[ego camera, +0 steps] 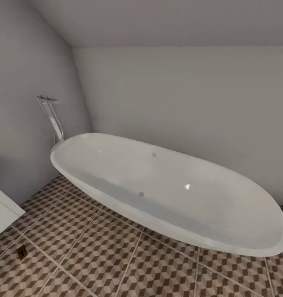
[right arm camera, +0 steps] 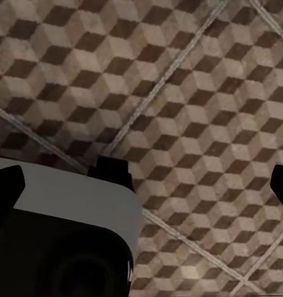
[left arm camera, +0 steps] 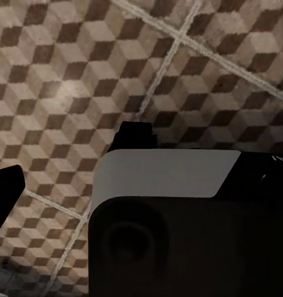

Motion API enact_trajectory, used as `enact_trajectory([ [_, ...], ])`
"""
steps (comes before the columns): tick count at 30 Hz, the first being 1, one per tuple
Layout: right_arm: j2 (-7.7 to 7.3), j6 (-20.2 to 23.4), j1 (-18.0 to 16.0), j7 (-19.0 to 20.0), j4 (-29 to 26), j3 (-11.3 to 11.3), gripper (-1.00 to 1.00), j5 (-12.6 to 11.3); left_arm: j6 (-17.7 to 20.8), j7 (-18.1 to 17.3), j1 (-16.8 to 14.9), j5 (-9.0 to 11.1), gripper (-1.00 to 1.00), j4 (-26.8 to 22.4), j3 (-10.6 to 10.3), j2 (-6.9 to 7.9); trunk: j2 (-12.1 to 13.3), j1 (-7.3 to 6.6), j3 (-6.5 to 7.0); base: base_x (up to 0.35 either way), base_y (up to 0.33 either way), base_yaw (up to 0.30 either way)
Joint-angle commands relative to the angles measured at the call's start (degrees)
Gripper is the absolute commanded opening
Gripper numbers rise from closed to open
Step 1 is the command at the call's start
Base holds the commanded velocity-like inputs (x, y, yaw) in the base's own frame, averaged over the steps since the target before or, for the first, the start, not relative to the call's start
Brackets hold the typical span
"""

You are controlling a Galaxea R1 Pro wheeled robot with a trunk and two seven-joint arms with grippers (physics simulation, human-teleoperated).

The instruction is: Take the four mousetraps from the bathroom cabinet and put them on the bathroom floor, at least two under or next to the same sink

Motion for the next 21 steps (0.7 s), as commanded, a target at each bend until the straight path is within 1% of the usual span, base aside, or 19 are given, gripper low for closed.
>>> enact_trajectory([
  [1,0.0,-0.14,-0.02,-0.12,0.01,0.48,1.0,-0.44,-0.12,0.38,-0.08,0.18,1.0,-0.24,-0.32,0.06,-0.02,0.0,-0.02,0.0,0.0,-0.251],
  [21,-0.06,-0.23,-0.02,-0.12,0.01,0.45,1.0,-0.46,-0.17,0.38,-0.08,0.18,1.0,-0.25,-0.32,0.0,-0.02,0.0,0.8,0.0,0.0,-0.274],
])
